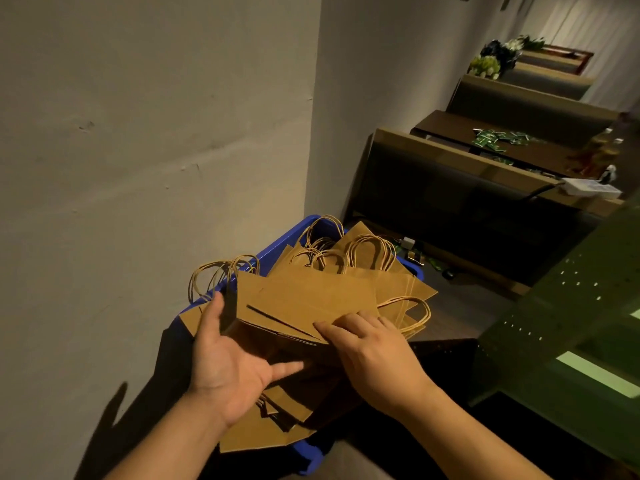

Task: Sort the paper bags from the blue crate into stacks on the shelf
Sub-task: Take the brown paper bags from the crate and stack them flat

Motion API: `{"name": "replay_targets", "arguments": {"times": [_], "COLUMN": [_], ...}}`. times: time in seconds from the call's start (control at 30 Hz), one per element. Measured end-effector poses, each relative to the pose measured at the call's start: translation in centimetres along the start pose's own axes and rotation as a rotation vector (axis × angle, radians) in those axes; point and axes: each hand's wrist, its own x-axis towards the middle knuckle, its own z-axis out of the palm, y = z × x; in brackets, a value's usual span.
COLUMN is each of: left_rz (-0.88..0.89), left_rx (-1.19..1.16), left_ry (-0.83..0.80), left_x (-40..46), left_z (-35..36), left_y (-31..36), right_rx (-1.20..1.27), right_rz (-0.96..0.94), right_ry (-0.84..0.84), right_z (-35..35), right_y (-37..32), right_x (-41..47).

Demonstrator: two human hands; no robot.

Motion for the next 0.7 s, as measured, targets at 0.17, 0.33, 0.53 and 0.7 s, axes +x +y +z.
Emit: {"name": "replay_targets", "arguments": {"times": [0.17, 0.33, 0.53, 0.7], "left_rz": [-0.053, -0.029, 0.054, 0.095], "left_rx": [0.378, 0.619, 0.453, 0.290], "left_ry": [0.158, 0.305, 0.234, 0.145], "left_x": [1.0, 1.2, 1.0, -0.1], "left_z": [-0.2, -0.4, -1.3, -0.6], "left_y": [3.3, 3.0, 1.6, -0.7], "right_rx": [0.150, 0.388, 0.359, 0.099], "right_rz": [-0.128, 0.027, 0.200, 0.155], "right_ry": [0.062, -0.101, 0.509, 0.477], "right_z": [-0.1, -1.0, -2.8, -3.3], "right_y": [1.5, 1.7, 1.5, -0.4], "right_x": [-1.2, -1.3, -0.8, 0.1]}}
